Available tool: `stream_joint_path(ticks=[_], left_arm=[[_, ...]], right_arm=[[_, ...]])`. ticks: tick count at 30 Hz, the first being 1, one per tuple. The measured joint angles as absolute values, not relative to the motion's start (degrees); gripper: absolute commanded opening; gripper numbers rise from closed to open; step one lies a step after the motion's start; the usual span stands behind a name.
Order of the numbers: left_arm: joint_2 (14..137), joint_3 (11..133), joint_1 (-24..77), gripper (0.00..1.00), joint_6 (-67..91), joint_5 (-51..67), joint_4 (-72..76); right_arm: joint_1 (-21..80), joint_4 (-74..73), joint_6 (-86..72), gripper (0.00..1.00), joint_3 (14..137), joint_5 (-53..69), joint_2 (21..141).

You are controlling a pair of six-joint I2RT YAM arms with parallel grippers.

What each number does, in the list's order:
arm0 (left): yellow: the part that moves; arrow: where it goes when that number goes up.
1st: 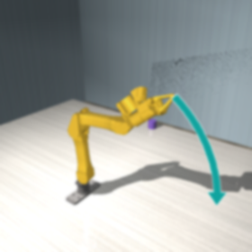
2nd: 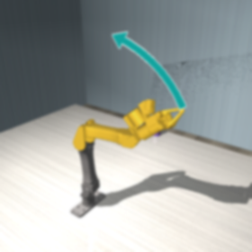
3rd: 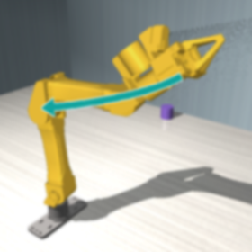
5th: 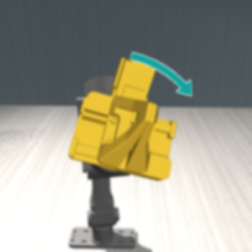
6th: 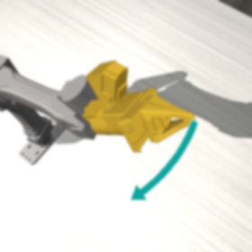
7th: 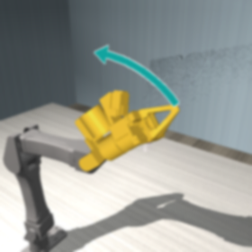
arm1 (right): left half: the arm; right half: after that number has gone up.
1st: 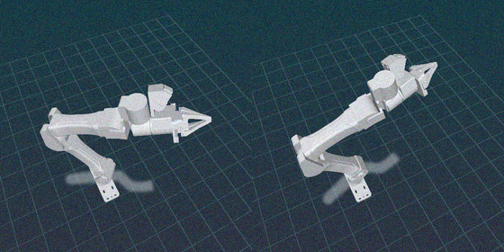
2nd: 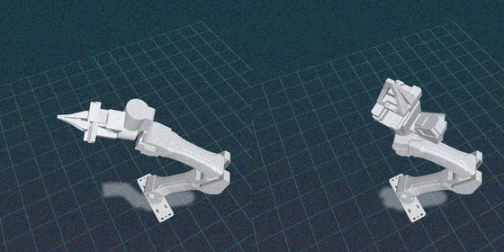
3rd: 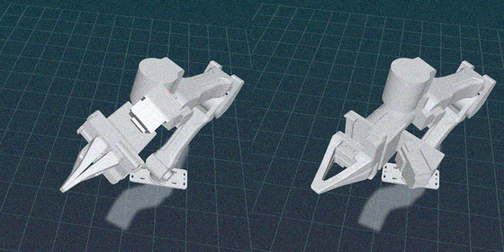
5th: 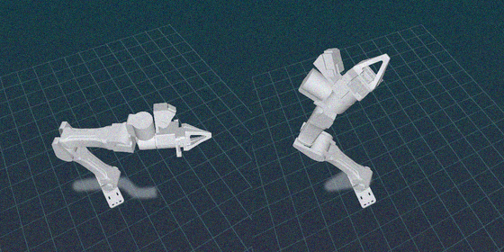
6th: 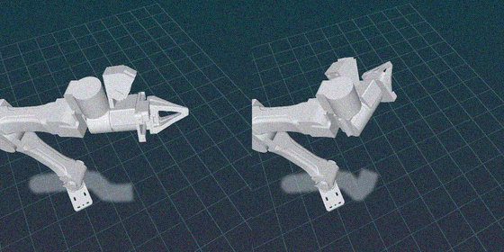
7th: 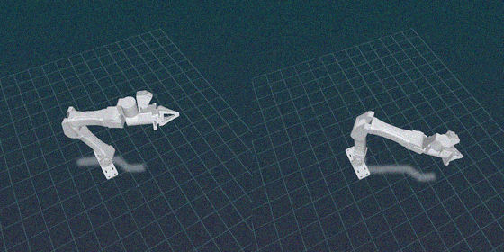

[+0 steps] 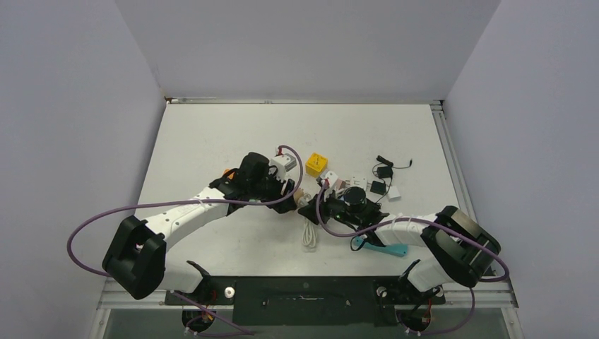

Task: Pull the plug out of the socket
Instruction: Remove the plug from the socket.

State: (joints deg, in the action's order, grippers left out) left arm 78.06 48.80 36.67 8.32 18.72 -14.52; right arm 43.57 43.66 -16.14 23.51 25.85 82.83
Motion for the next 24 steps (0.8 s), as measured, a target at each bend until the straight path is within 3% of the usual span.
stream_joint_path(ticks=[14, 20, 24], left_arm=[[78.15, 48.80, 32.12, 0.00, 9.85, 24.91, -19.53], [78.26, 48.80, 32.12, 0.00, 9.82, 24.99, -19.33], [78.26, 48.82, 32.69, 0.00, 9.96, 24.38, -17.19]], right_arm=[[58.02, 41.01, -8.71, 0.05, 23.99, 1.67, 82.28], [57.01, 41.08, -9.02, 0.05, 24.03, 2.59, 82.26], [51.40, 43.81, -12.19, 0.05, 22.76, 10.44, 81.84]])
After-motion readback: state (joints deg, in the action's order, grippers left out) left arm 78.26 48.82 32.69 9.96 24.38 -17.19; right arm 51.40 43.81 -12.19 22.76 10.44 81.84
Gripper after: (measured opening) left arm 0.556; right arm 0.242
